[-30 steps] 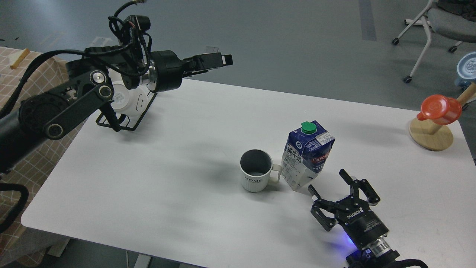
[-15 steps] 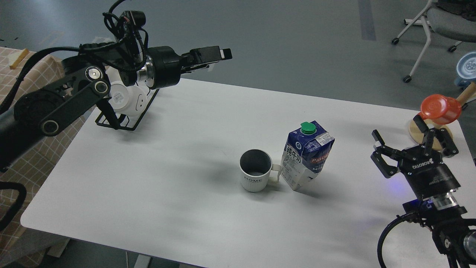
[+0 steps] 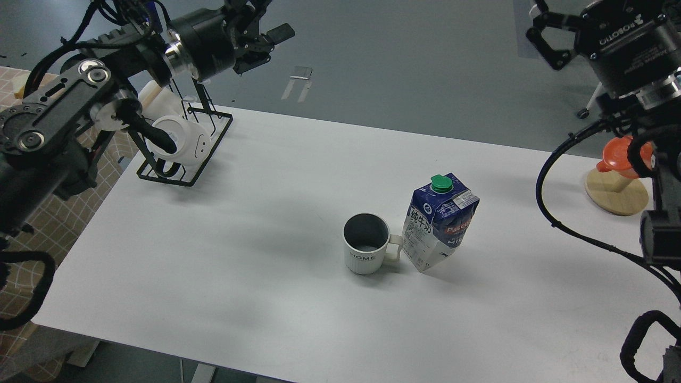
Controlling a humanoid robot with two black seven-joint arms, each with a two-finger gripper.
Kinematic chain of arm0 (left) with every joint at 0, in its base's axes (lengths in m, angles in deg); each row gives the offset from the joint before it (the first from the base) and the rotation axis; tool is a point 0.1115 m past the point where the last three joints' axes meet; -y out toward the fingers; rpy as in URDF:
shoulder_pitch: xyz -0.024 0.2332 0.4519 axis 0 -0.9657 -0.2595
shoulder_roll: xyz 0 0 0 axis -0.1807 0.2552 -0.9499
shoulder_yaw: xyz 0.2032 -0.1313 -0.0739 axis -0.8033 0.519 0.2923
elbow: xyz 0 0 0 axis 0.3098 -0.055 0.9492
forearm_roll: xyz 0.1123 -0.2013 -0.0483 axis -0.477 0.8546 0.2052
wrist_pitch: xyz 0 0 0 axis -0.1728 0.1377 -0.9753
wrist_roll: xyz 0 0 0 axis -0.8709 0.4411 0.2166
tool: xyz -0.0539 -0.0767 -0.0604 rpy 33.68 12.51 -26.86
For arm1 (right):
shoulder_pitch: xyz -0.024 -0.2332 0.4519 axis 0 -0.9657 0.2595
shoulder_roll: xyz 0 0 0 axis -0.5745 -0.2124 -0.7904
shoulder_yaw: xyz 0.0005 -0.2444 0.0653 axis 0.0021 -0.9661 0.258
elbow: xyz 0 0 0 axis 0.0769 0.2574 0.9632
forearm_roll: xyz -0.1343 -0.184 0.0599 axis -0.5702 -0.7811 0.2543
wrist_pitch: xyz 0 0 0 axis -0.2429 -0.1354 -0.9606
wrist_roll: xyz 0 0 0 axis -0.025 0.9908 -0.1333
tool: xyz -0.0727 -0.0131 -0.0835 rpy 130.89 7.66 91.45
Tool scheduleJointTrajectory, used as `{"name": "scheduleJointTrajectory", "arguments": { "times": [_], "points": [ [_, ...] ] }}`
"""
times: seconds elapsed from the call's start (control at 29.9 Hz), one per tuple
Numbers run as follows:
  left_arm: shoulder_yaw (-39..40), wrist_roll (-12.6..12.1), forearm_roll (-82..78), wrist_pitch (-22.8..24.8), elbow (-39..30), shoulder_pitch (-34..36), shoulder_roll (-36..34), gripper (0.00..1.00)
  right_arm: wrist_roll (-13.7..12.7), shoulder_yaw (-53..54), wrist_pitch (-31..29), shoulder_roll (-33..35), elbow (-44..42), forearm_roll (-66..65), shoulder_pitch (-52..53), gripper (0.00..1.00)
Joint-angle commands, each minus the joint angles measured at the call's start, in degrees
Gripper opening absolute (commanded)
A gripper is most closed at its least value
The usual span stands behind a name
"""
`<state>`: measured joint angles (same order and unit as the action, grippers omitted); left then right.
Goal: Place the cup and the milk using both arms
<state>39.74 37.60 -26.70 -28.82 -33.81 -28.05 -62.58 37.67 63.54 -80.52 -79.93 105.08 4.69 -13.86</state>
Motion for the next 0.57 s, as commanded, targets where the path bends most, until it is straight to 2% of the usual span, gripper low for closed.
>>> {"name": "scheduleJointTrajectory", "arguments": {
  "times": [0.0,0.07,0.23,0.37,0.53],
  "points": [
    [8.4,-0.2,8.7,0.0,2.6,-2.0,5.2,0.98,-0.1,-1.0,0.0,-0.3,-4.8,-2.5,8.6,1.0],
    [14.0,-0.3,9.5,-1.0,6.7,-2.1,9.9,0.98,0.2,-3.7,0.0,-0.7,-12.5,-2.6,15.8,1.0],
    [18.3,0.4,11.0,-4.3,14.7,0.2,11.9,0.98,0.6,-8.9,0.0,-1.0,-22.9,-2.6,23.1,1.0],
    [17.7,0.3,13.8,-4.6,18.5,3.3,12.0,0.98,0.7,-10.1,0.0,-1.0,-24.2,-2.7,26.1,1.0],
    [17.5,0.2,13.8,-4.6,19.5,4.5,12.6,0.98,0.7,-10.4,0.0,-1.9,-24.5,-2.8,26.9,1.0]
  ]
}}
